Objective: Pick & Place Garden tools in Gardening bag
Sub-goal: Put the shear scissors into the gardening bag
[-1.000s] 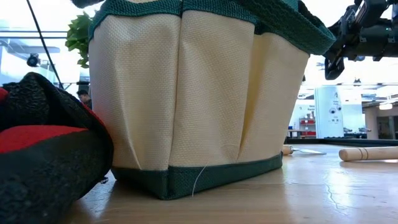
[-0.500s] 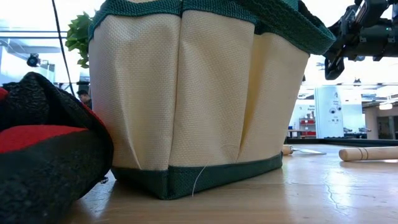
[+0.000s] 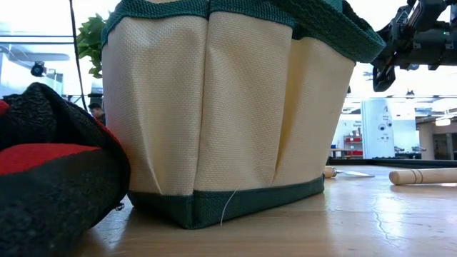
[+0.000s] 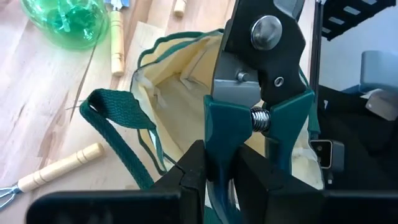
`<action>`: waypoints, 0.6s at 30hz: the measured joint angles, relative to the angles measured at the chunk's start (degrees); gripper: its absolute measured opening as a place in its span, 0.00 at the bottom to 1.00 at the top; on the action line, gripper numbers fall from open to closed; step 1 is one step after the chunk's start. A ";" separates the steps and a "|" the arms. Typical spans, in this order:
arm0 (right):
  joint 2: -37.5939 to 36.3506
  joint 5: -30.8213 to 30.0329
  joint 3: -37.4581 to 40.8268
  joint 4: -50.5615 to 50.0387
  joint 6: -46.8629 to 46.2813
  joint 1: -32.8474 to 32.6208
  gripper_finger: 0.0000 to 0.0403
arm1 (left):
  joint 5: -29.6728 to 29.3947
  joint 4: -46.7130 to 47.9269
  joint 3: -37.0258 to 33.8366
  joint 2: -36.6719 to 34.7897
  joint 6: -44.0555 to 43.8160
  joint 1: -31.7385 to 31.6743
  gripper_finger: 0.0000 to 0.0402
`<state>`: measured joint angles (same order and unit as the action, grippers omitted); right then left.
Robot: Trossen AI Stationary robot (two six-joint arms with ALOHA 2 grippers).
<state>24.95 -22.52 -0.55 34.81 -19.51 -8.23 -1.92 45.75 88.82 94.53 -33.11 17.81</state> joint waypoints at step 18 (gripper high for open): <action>6.20 12.57 -19.30 -23.89 0.41 -0.02 0.02 | 4.60 -5.04 -3.82 1.33 -1.35 -2.16 0.14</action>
<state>31.15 -9.95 -19.85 10.92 -19.10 -8.25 2.68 40.72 85.00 95.86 -34.46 15.65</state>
